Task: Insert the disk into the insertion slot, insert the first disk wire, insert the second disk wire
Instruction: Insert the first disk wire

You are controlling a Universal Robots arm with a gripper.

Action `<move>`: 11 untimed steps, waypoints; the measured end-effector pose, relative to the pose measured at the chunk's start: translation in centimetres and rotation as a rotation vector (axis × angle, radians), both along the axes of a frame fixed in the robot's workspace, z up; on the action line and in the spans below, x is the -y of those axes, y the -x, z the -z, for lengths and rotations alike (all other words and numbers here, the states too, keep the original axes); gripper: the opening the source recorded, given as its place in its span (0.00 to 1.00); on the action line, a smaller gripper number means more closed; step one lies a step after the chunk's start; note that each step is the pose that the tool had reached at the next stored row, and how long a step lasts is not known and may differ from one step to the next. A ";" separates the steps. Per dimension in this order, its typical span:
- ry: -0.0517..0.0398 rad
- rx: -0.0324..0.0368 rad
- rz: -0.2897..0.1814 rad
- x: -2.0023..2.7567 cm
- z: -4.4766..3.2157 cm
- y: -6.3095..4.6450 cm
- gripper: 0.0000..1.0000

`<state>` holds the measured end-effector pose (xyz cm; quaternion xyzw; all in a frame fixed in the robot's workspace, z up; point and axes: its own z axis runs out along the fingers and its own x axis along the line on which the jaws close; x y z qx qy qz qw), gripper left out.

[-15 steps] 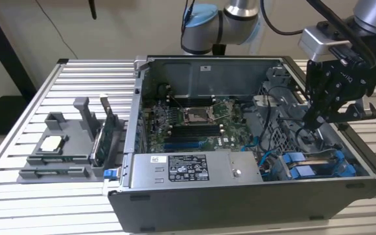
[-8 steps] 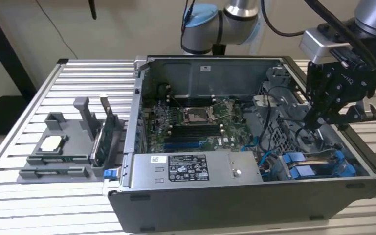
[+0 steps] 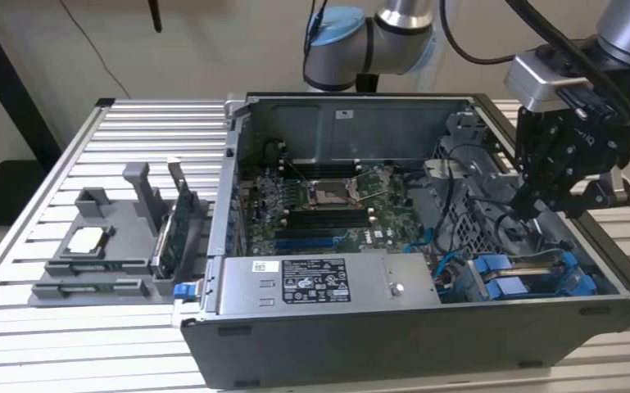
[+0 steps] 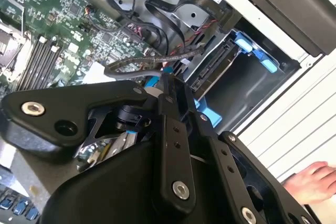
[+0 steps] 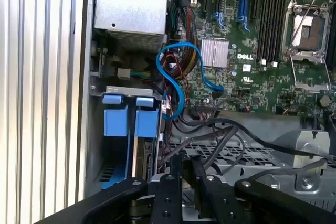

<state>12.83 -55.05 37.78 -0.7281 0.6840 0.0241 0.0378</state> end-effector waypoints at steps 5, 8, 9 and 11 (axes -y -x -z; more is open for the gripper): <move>0.0003 -0.0001 0.000 0.17 0.27 -0.3 0.19; 0.0004 -0.0003 0.000 0.34 0.42 -0.5 0.19; 0.0004 -0.0004 0.000 0.39 0.47 -0.5 0.19; 0.0003 -0.0005 0.000 0.51 0.58 -0.7 0.19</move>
